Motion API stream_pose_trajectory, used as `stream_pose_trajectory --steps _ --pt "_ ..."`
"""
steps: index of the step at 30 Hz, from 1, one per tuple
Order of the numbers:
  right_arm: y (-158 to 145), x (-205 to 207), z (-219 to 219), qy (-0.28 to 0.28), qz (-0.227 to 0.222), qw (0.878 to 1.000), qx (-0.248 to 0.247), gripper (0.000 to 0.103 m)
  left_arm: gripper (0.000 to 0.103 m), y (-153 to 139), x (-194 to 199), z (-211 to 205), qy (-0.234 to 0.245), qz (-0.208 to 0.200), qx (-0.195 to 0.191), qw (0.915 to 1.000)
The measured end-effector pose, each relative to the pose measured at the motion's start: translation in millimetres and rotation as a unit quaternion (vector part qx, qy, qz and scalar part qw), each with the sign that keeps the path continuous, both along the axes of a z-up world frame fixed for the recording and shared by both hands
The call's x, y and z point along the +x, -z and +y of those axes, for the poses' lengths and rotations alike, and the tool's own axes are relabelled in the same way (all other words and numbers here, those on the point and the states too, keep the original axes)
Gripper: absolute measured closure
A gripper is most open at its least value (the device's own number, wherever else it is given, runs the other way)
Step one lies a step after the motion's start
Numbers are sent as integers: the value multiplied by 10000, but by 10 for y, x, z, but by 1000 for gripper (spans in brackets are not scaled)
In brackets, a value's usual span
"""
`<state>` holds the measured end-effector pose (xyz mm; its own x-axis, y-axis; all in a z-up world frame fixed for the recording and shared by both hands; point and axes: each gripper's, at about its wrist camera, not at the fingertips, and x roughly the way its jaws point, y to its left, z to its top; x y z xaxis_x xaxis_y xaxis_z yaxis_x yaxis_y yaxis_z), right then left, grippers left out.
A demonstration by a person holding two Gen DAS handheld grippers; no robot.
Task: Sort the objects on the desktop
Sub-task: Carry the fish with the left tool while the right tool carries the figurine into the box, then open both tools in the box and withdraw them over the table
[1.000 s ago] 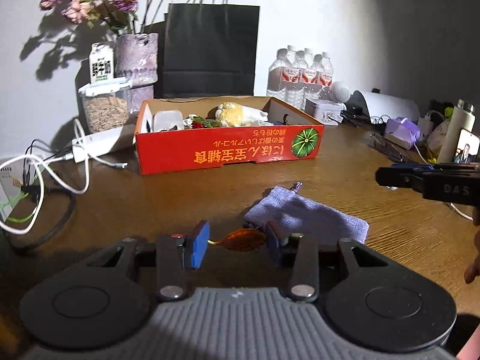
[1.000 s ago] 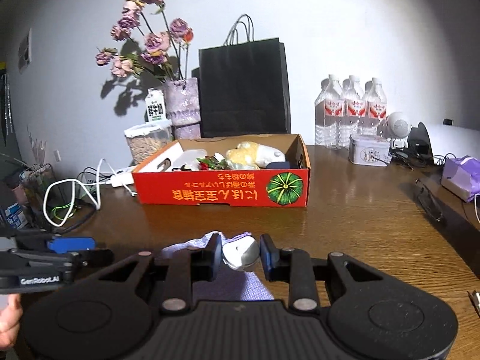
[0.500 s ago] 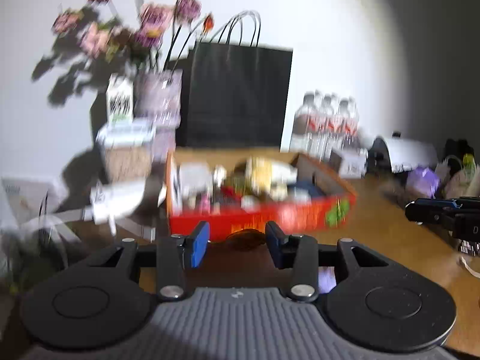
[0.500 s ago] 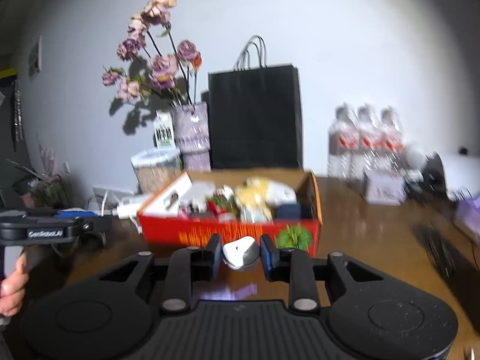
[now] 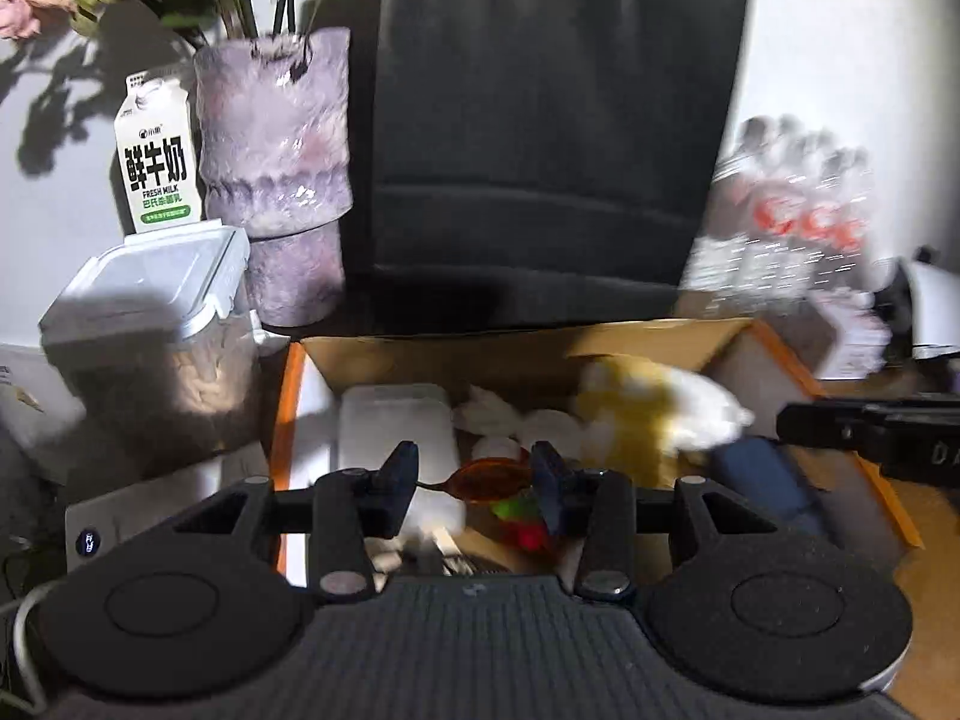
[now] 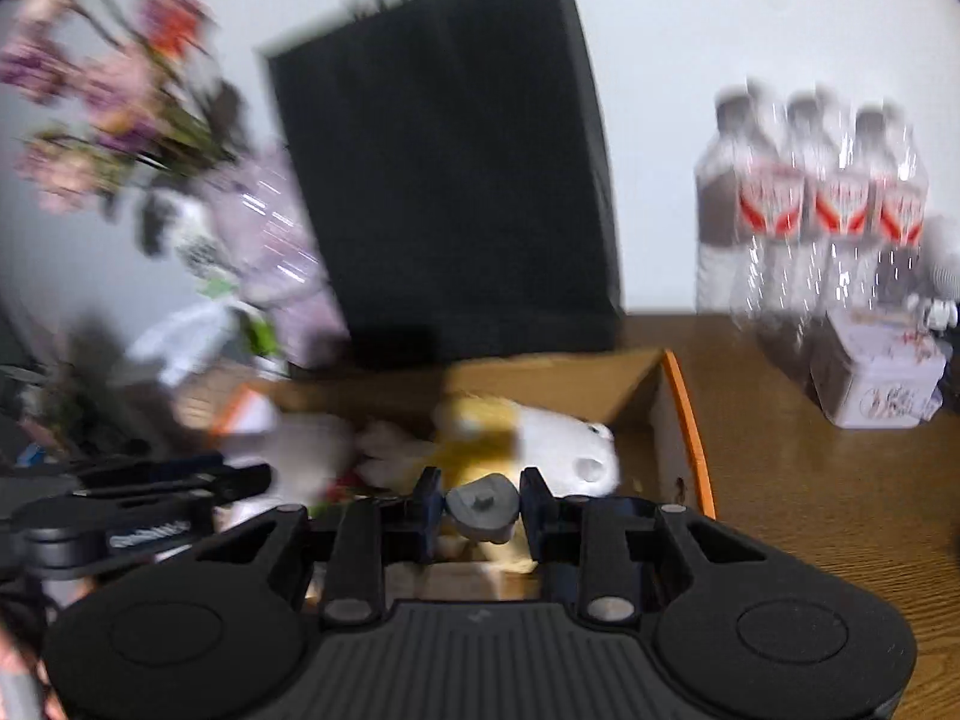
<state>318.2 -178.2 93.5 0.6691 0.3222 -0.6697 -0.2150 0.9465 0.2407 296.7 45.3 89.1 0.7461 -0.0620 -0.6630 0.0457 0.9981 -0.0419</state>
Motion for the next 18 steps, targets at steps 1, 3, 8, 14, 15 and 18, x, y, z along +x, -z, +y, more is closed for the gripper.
stream_pose_trajectory --steps 1,3,8,14,15,18 --pt "75 87 11 8 118 9999 54 77 61 52 64 -4 44 56 -1 10000" --pt "224 224 70 18 316 9995 11 77 60 170 205 15 -57 194 -30 9998" --pt "348 313 165 135 372 9991 -180 76 48 282 376 28 34 316 -114 9994" --pt "78 230 127 263 11 9994 -233 73 39 -13 277 49 -82 -63 20 9999" --pt "28 178 127 220 -52 9994 -254 71 35 -90 231 66 -90 -167 -18 9998" --pt "-97 -10 129 83 -260 9990 -355 63 30 -278 84 64 -133 -463 1 9988"
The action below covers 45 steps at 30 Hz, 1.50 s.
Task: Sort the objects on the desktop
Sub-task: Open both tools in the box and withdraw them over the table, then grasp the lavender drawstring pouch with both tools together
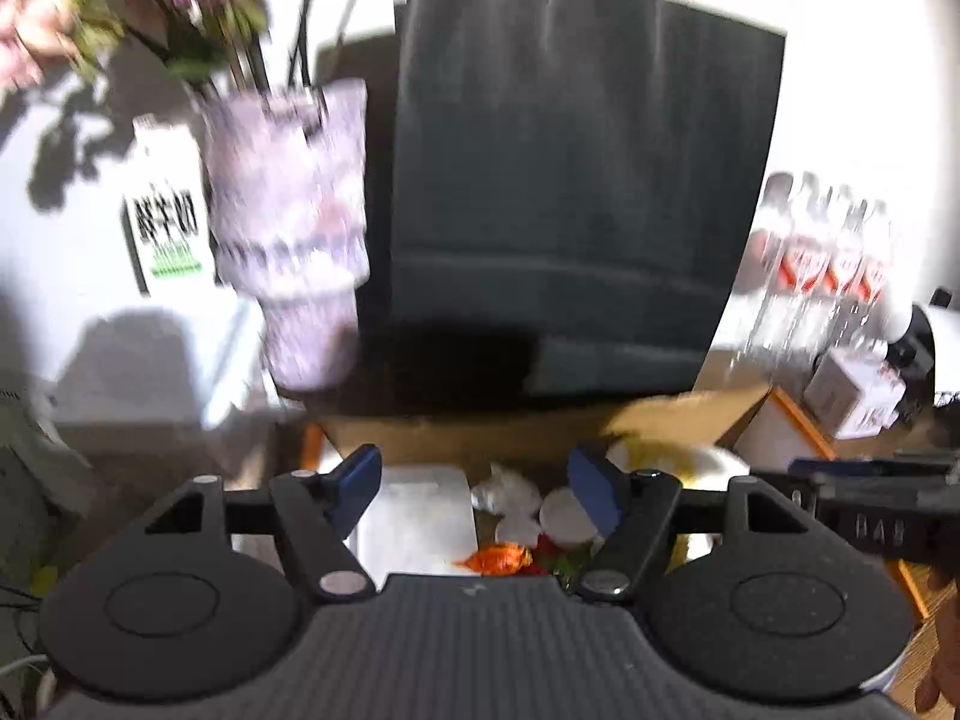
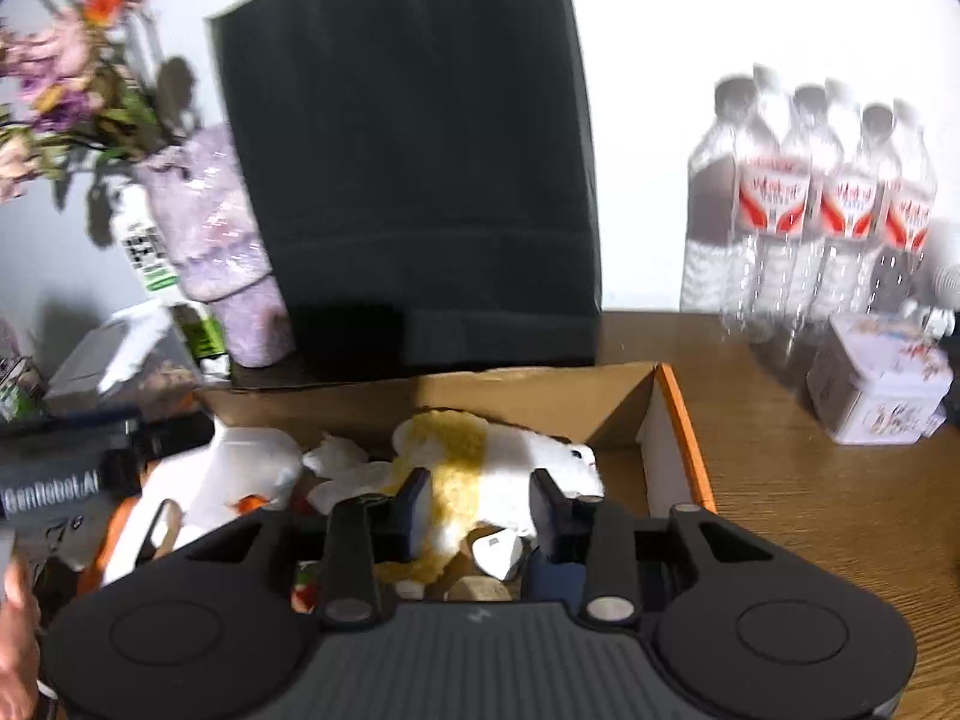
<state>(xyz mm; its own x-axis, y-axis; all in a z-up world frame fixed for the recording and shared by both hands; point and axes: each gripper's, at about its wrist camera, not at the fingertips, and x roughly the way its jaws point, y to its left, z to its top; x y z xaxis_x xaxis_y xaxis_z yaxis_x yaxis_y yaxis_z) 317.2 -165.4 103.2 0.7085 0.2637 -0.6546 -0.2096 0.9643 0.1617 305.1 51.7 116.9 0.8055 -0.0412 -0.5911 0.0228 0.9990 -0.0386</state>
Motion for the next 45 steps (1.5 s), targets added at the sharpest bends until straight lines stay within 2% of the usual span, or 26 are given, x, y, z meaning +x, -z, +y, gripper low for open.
stream_pose_trajectory --steps 3,6,7,9,11,14,17,20,22,26,29,33,37,43,45 --pt "-84 -253 1 -86 -205 9995 -219 60 26 -109 -166 -73 -30 -90 167 9998" --pt "-161 -659 -86 -4 -515 9979 -386 51 18 -159 -518 -120 -101 -123 283 9995" --pt "-181 -843 -137 -10 -682 9970 -375 49 17 -171 -690 -110 -75 -246 225 9994" --pt "-205 -1227 -216 -128 -905 9954 -286 40 8 -164 -1078 -104 119 -422 29 9990" --pt "-177 -1603 -283 -257 -1014 9943 -221 36 7 -154 -1447 -119 303 -489 -117 9983" --pt "-59 -2053 -336 -341 -987 9944 -138 33 3 -72 -1982 -206 438 -622 -94 9971" --pt "138 -2467 -379 -267 -892 9957 5 33 2 96 -2430 -327 576 -633 116 9963" --pt "318 -2855 -379 -475 -896 9948 -91 32 2 299 -2792 -418 581 -653 336 9956" --pt "428 -3067 -388 -675 -879 9938 -115 28 2 446 -3021 -500 574 -598 458 9955" --pt "543 -3372 -461 -686 -818 9943 -19 27 2 632 -3409 -648 795 -557 809 9920" --pt "568 -3560 -484 -760 -881 9932 -3 27 2 708 -3549 -630 792 -494 698 9932" --pt "579 -3648 -462 -699 -911 9931 -244 27 2 762 -3543 -545 644 -293 494 9963" --pt "633 -3622 -486 -466 -801 9951 -358 35 3 780 -3527 -520 635 -317 432 9965" --pt "689 -3533 -486 -396 -671 9964 -319 37 10 810 -3382 -547 787 -365 418 9954" --pt "726 -3474 -455 -384 -609 9967 -382 40 18 832 -3227 -540 831 -367 323 9953"
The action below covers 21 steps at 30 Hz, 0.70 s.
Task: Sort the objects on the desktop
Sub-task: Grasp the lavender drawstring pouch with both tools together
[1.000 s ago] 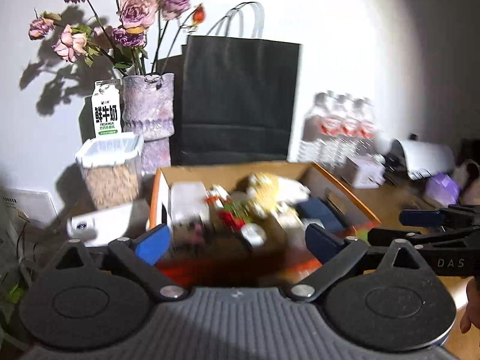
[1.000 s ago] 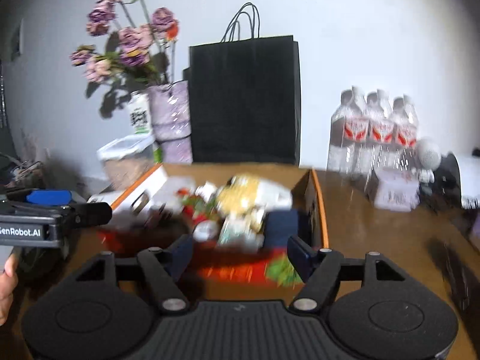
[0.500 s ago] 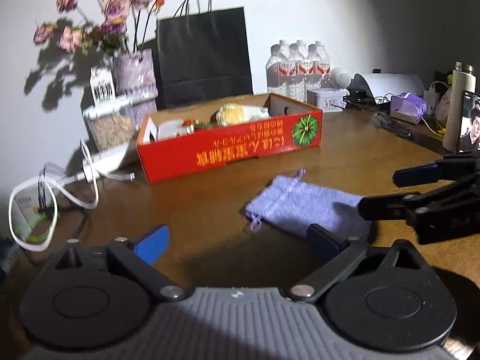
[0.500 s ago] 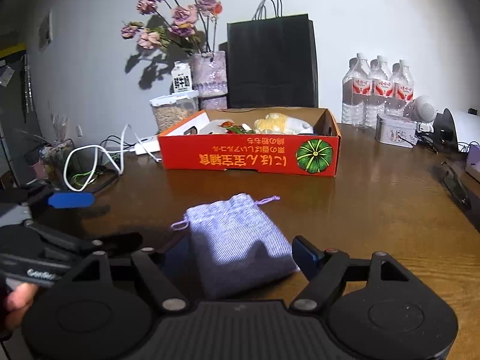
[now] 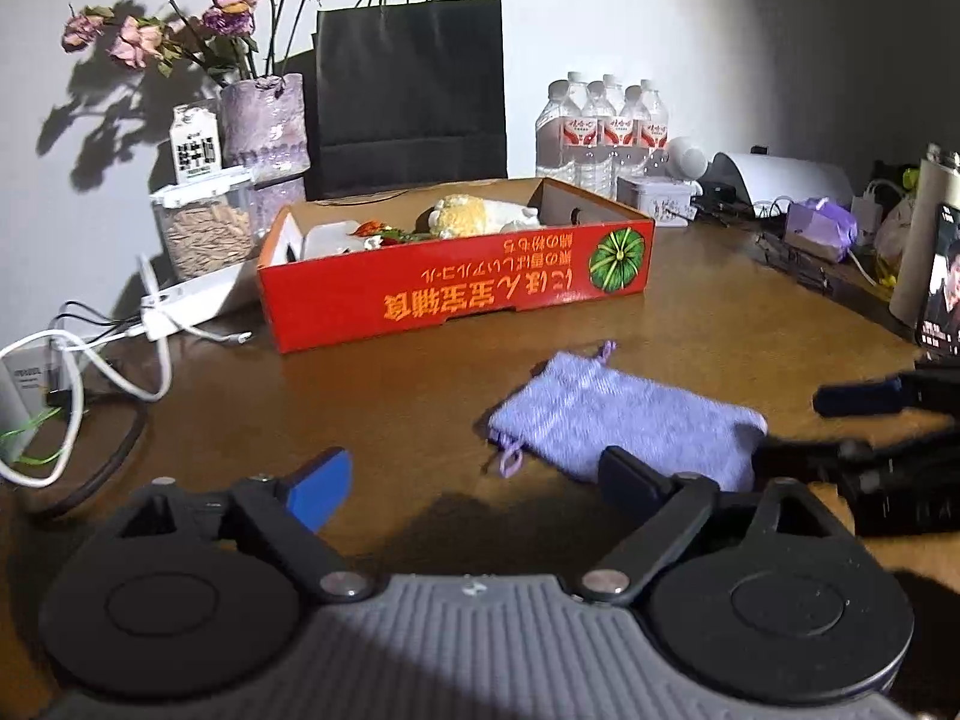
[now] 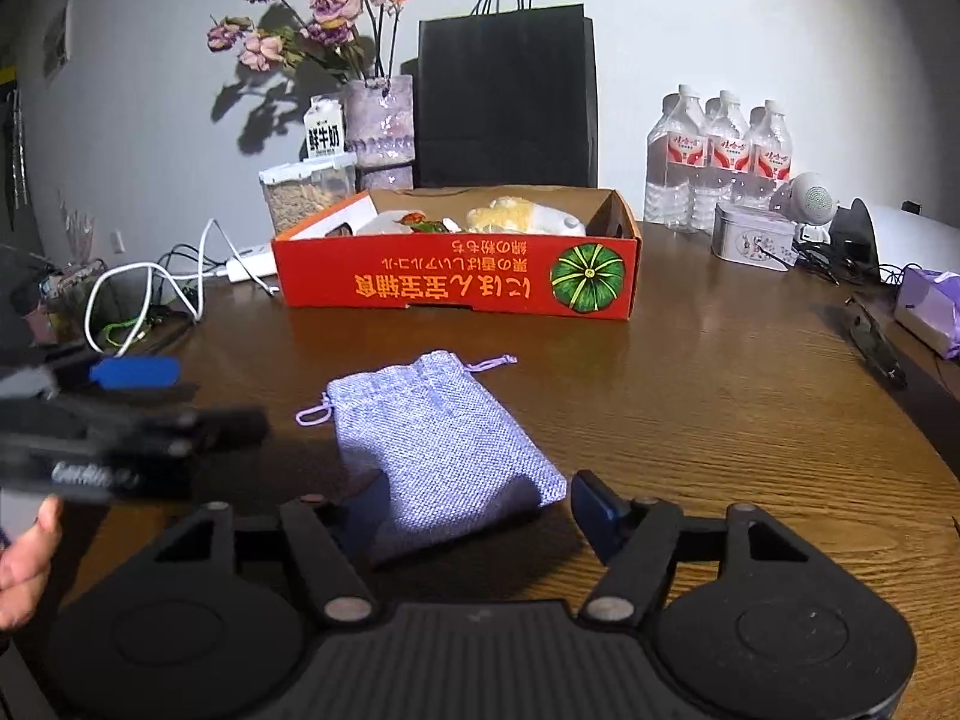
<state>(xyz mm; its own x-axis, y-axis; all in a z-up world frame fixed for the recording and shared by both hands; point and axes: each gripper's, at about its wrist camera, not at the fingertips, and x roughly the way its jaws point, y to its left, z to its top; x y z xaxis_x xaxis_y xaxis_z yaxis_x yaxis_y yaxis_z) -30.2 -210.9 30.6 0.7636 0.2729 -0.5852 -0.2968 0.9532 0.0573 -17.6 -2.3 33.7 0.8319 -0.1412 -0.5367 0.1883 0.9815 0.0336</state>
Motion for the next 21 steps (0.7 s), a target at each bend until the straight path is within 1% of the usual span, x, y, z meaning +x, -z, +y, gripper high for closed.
stream_pose_trajectory --steps 2,3,5,6,7,8,9,10,11,13,14,15,16,18,21 --pt "42 77 29 95 109 9998 -101 44 21 27 187 -25 99 119 -68 9999" --pt "60 109 41 175 136 9996 -178 46 25 46 295 -43 184 183 -112 9996" --pt "95 164 77 365 193 9982 -434 53 31 86 487 -96 311 290 -135 9990" --pt "115 185 88 400 254 9975 -519 59 32 103 591 -127 347 353 -118 9987" --pt "134 204 87 409 310 9972 -537 63 32 119 653 -144 373 371 -106 9986" --pt "142 218 72 406 333 9974 -487 64 34 139 721 -172 443 389 -80 9982" --pt "145 234 57 404 366 9976 -420 65 39 162 795 -202 496 442 -7 9978" --pt "146 258 42 384 394 9978 -372 70 42 183 842 -225 516 507 38 9974" --pt "151 276 42 337 407 9980 -339 72 49 211 898 -235 535 613 36 9967" --pt "161 329 63 235 368 9984 -362 79 60 219 929 -225 592 698 -140 9957" --pt "166 365 73 171 343 9986 -370 82 70 216 919 -215 629 732 -185 9952" --pt "166 412 74 127 334 9987 -355 88 71 211 895 -205 611 759 -184 9951" --pt "167 479 72 87 331 9989 -330 90 72 213 872 -198 555 760 -170 9954" --pt "172 634 61 94 319 9990 -301 90 76 211 787 -148 460 793 -234 9955" --pt "158 856 38 219 348 9988 -253 89 76 185 600 -88 338 909 -395 9945"
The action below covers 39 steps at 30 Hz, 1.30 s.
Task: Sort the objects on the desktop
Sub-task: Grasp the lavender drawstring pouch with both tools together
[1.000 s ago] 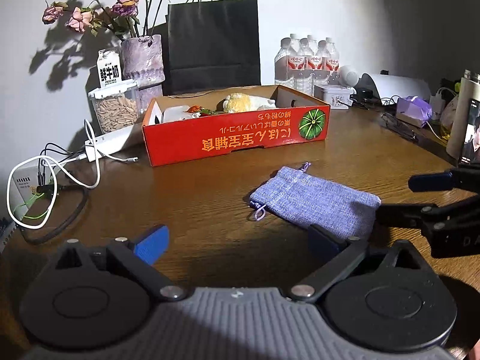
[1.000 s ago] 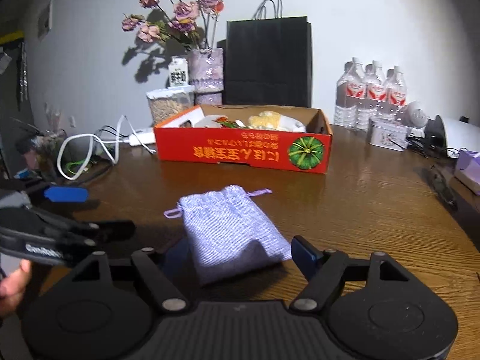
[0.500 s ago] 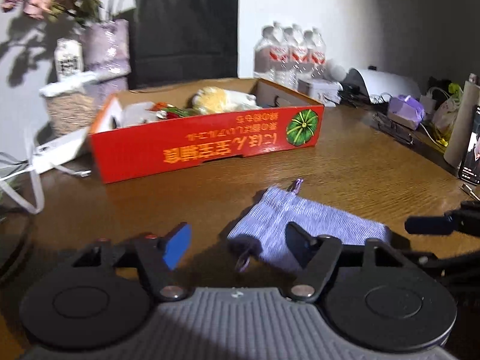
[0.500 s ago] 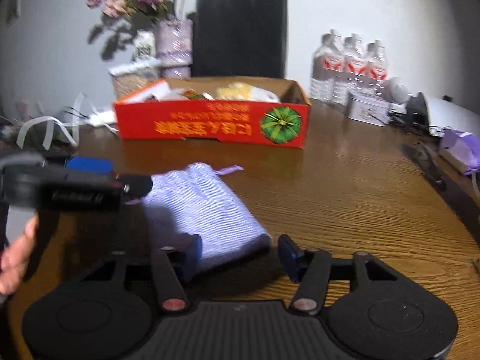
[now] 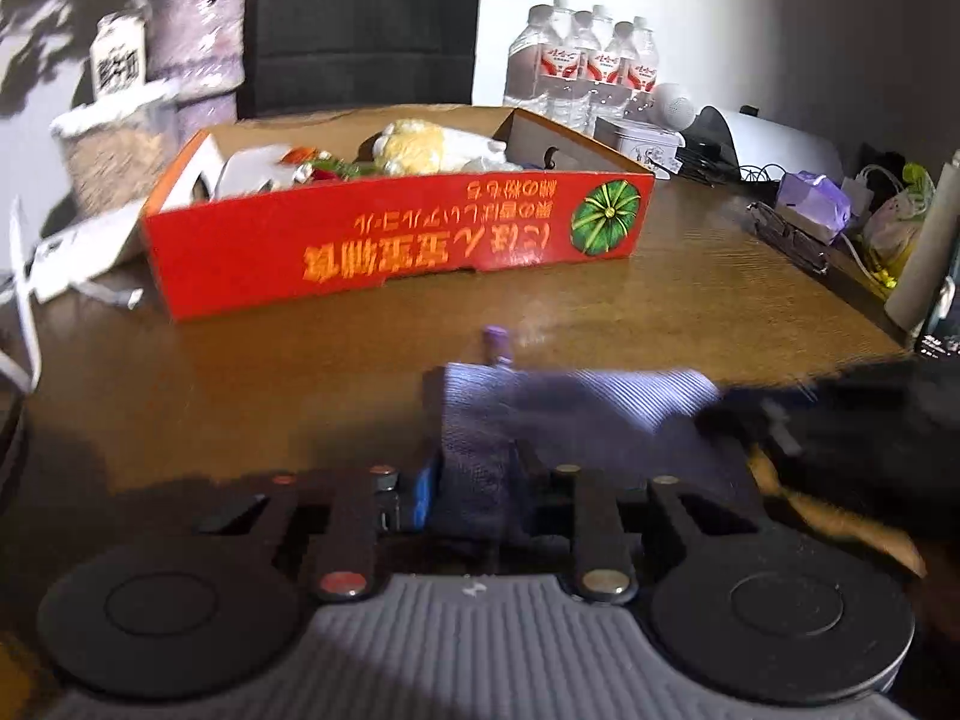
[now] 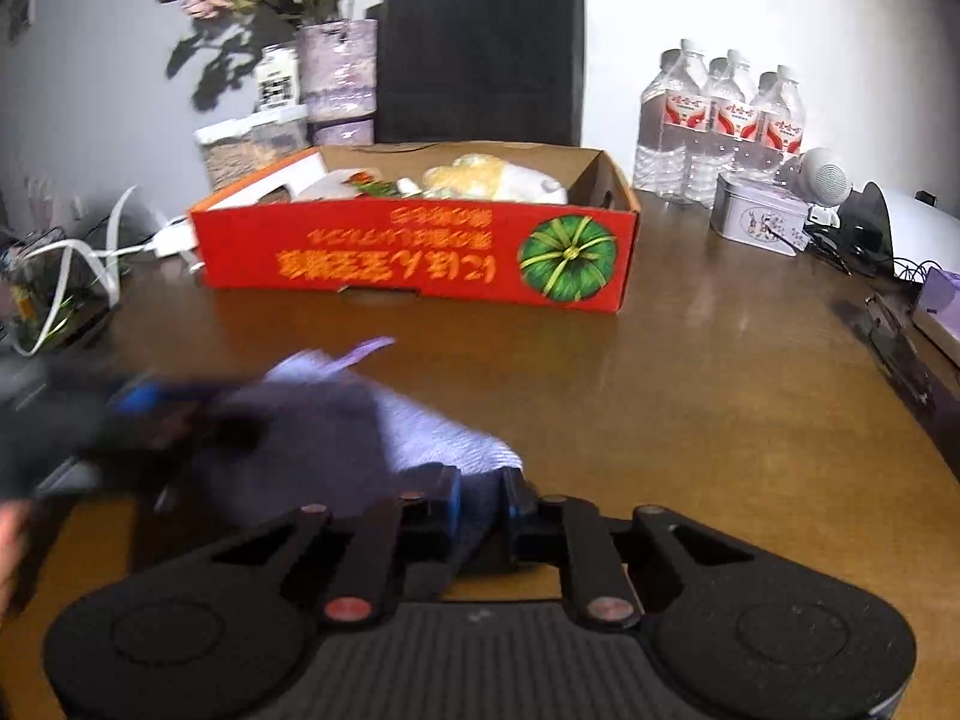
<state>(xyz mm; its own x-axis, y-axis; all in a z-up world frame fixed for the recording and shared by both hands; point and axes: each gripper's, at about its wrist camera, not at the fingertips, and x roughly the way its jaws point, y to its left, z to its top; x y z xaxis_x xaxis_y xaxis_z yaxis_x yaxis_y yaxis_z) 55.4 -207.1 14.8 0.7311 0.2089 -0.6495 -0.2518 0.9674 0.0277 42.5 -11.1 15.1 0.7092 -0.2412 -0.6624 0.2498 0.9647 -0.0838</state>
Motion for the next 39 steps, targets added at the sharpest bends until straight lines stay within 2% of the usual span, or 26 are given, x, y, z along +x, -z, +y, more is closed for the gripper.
stream_pose_trajectory --steps 2,3,4,5,9,12,14,15,16,17,19,21,25,27,33,39 --pt "-47 29 -47 -9 5 9997 236 86 71 -30 -100 21 -81 -52 0 10000" --pt "-73 27 -80 -18 10 9992 388 80 58 -46 -136 46 -164 -103 -17 9998" --pt "-87 27 -112 -4 64 9986 520 68 49 -65 -147 70 -213 -132 -51 9997" --pt "-87 19 -135 15 103 9981 602 65 38 -76 -142 98 -234 -159 -119 9995" --pt "-18 -24 -149 269 278 9966 725 49 37 -31 26 80 -247 -100 -102 9996" --pt "21 -98 -70 339 131 9983 448 50 40 19 111 -7 -162 -152 90 9997" --pt "49 -128 11 298 22 9994 145 52 47 26 122 -40 -74 -185 74 9998" --pt "59 -151 69 223 -69 9997 -15 62 54 22 124 -54 -70 -192 56 9998" --pt "58 -166 102 81 -97 9999 36 81 59 32 111 -63 -59 -205 68 9997" --pt "51 -165 140 30 -82 9999 54 84 69 30 101 -83 -68 -219 107 9997" --pt "62 -173 238 -70 -208 9997 -107 97 77 33 61 -112 -124 -243 163 9995" --pt "96 -189 307 -156 -401 9988 -231 99 85 36 5 -120 -156 -245 108 9995" --pt "43 -252 244 -227 -322 9988 284 100 89 5 -118 -74 -328 -250 21 9991" --pt "-46 -371 244 -314 -476 9973 461 100 90 -63 -199 -22 -415 -293 -92 9987" --pt "-418 -772 245 -379 -1108 9917 531 100 90 -427 -579 12 -406 -865 -235 9951" --pt "-579 -1029 166 -308 -1318 9889 611 100 90 -673 -864 10 -311 -1270 -406 9906"
